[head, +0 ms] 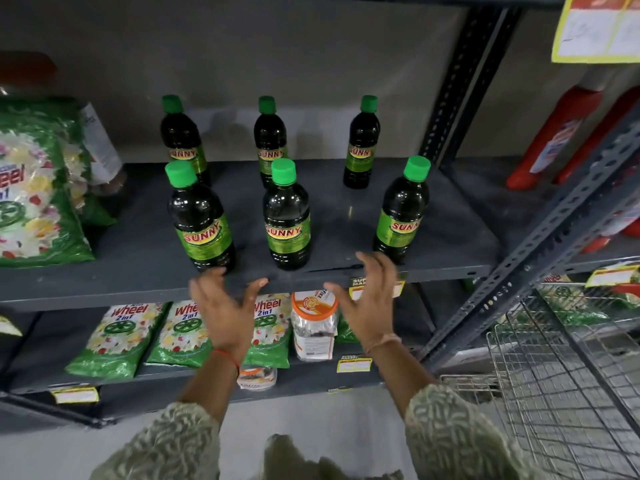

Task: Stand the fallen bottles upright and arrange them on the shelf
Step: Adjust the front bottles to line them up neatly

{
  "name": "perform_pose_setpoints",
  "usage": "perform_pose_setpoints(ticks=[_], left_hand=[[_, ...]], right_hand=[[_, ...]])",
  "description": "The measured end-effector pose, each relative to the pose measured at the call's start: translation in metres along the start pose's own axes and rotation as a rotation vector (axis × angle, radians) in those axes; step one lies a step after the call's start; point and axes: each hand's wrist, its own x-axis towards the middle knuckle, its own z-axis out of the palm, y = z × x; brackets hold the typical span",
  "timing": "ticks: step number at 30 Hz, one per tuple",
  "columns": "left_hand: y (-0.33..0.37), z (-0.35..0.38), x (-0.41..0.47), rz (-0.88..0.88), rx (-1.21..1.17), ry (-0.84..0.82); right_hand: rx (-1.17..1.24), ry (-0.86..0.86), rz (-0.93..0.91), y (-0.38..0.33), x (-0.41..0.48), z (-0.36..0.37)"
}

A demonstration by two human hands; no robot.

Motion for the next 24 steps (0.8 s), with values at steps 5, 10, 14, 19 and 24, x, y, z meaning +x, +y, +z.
perform_pose_setpoints(ticks=[5, 10, 14, 19, 24], left_hand=[[-0.016, -0.025, 0.038, -0.172, 0.006, 0.076], [-0.032, -0.029, 0.062, -0.114, 0.030, -0.136], [-0.037, -0.034, 0.065, -0.107, -0.029, -0.172], [-0.047, -0.043, 0.072, -0.088, -0.033, -0.158], [-0.062, -0.058, 0.087, -0.114, -0.015, -0.159]], right_hand=[[0.176, -0.403, 0.258, -0.022, 0.043, 0.038], [0.136, -0.500, 0.335, -0.024, 0.065, 0.054], [0.130, -0.434, 0.336, -0.024, 0.059, 0.061], [0.100, -0.404, 0.325, -0.031, 0.056, 0.065], [0.088, -0.408, 0.294, -0.044, 0.048, 0.078]])
